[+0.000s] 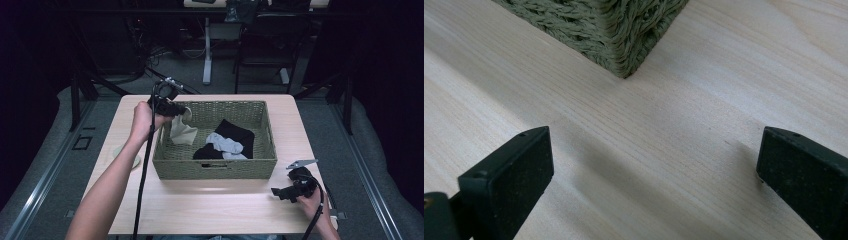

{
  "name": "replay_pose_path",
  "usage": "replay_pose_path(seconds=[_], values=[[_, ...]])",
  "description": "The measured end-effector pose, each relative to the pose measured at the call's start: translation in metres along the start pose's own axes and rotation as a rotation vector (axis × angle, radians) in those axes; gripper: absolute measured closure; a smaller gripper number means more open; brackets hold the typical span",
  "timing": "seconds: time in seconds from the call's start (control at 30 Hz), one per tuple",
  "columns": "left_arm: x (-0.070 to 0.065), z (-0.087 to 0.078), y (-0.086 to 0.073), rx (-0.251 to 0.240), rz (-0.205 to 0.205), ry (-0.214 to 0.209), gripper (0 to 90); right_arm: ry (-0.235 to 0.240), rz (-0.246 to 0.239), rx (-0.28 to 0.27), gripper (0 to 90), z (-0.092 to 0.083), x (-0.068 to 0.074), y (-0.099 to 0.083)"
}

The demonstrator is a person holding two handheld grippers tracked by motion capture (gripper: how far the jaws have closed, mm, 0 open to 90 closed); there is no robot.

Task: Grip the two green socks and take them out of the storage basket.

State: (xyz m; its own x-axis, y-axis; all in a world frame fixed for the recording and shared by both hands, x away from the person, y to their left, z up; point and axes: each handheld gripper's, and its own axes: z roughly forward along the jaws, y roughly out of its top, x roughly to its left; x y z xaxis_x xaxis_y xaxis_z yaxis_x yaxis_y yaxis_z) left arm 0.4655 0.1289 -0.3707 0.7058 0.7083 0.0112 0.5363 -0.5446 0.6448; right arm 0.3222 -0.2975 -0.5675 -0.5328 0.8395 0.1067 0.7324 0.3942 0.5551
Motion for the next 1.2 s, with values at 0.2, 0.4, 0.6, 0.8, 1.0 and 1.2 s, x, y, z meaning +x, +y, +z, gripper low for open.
replay_pose_path(seconds=[0.2,0.4,0.6,0.8,1.0,1.2], values=[[0.005,-0.023,0.009,-0.043,-0.004,-0.008,85.9,-0.004,0.003,-0.002,1.0,0.001,0.001,0.0],[0.011,-0.046,0.013,-0.069,-0.004,0.008,85.9,0.001,0.003,0.0,1.0,0.001,0.001,0.0],[0.021,-0.069,0.011,-0.1,-0.023,0.037,85.9,0.005,0.004,-0.007,1.0,0.001,0.001,0.0],[0.036,-0.088,0.001,-0.119,-0.06,0.059,85.9,0.006,0.0,-0.003,1.0,0.001,0.001,0.0],[0.049,-0.105,-0.015,-0.134,-0.096,0.112,85.9,0.001,0.003,-0.006,1.0,0.001,0.001,0.0],[0.063,-0.118,-0.038,-0.118,-0.127,0.157,85.9,-0.003,0.002,-0.004,1.0,0.001,0.001,0.0]])
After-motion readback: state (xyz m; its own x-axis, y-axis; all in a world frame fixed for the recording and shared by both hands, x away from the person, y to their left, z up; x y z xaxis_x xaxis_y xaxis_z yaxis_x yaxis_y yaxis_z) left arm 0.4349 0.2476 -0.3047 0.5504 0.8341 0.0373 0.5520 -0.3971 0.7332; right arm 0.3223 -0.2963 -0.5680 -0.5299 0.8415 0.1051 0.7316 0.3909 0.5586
